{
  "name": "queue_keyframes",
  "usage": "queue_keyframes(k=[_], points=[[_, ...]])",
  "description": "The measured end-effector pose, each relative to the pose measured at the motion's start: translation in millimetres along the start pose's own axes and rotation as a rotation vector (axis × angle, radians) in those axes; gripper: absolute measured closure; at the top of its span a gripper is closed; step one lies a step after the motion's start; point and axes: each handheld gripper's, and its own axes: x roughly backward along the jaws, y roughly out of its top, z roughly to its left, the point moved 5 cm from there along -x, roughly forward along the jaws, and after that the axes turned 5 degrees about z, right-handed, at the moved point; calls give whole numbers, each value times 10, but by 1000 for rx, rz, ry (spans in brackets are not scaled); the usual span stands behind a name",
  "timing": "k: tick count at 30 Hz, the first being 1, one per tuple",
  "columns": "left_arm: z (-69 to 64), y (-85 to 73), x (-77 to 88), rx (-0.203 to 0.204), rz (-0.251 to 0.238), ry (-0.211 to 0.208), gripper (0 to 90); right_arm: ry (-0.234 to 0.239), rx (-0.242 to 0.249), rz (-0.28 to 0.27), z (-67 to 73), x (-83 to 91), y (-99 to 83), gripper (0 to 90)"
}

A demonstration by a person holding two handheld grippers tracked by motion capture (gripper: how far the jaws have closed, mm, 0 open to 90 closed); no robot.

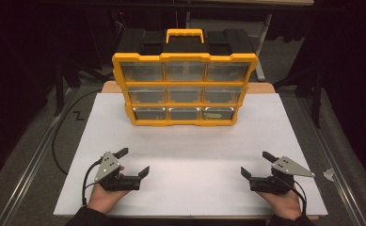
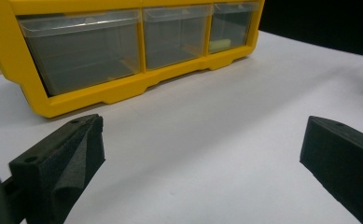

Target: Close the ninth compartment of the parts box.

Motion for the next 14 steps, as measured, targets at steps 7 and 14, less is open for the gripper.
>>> queue_keyframes(k=[7,14], points=[[-6,-3,-17,-4,5,11,3,-11,0,-10,-7,-14,15,10],[-17,-3,-3,-14,0,6,2,-19,-2,7,-3,-42,-1,10]])
